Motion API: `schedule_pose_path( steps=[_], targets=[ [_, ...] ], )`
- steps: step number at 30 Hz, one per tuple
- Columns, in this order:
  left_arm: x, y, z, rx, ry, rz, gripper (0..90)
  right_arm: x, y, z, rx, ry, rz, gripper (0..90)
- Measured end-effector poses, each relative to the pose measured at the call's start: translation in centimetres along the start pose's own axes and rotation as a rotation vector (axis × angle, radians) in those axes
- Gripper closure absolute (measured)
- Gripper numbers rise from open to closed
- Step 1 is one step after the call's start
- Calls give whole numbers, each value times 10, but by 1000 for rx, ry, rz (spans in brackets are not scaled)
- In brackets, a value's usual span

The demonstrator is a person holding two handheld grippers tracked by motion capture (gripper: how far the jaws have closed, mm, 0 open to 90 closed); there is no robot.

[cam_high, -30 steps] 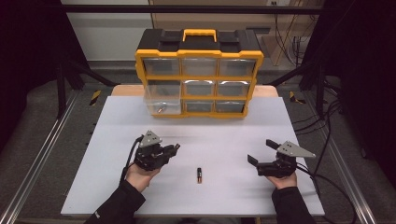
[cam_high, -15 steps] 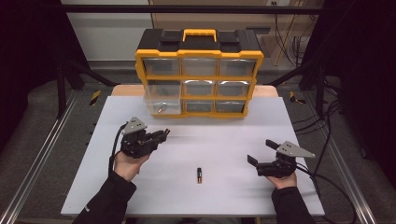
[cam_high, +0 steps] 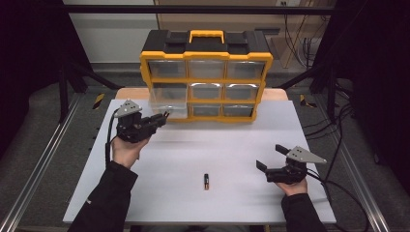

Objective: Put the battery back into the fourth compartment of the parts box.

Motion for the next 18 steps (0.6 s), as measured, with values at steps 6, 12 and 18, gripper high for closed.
schedule_pose_path(
  steps=[6, 12, 18],
  targets=[
    [15, -11, 0, 29, 8, -1, 762, 0, 0, -1, 0, 1, 2, 2],
    [31, -25, 6, 59, 0, -1, 762, 0, 0, 0, 0, -1, -1, 2],
    [41, -33, 13, 79, -9, 6, 762, 0, 0, 0, 0, -1, 0, 2]
  ],
)
Point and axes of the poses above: each handheld gripper's, and its own axes: z roughly forward along the jaws, x roughly out of its top, y roughly to its right, the point moved 9 cm from there along z, roughly forward along the jaws, and after that the axes turned 2 degrees about y, right-handed, at the moved point
